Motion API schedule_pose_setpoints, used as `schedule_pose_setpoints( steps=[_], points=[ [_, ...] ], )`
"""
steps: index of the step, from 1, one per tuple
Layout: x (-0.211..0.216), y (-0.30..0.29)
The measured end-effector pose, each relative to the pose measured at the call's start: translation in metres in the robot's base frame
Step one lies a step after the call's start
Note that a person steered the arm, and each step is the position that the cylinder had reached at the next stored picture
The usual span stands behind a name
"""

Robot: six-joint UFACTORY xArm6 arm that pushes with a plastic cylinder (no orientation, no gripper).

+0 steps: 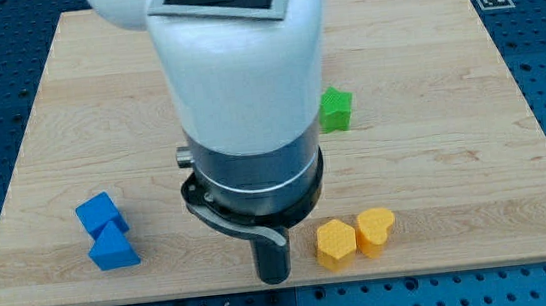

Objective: Push the yellow hexagon into the yellow heart

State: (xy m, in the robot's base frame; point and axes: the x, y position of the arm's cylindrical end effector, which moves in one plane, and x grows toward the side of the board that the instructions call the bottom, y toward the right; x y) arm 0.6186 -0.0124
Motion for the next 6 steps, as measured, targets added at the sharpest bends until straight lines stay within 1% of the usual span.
schedule_pose_setpoints(
  steps=[2, 3, 5, 6],
  points=[
    [0.0, 0.053],
    [-0.002, 0.058],
    [-0.09, -0.019],
    [-0.146, -0.048]
  ],
)
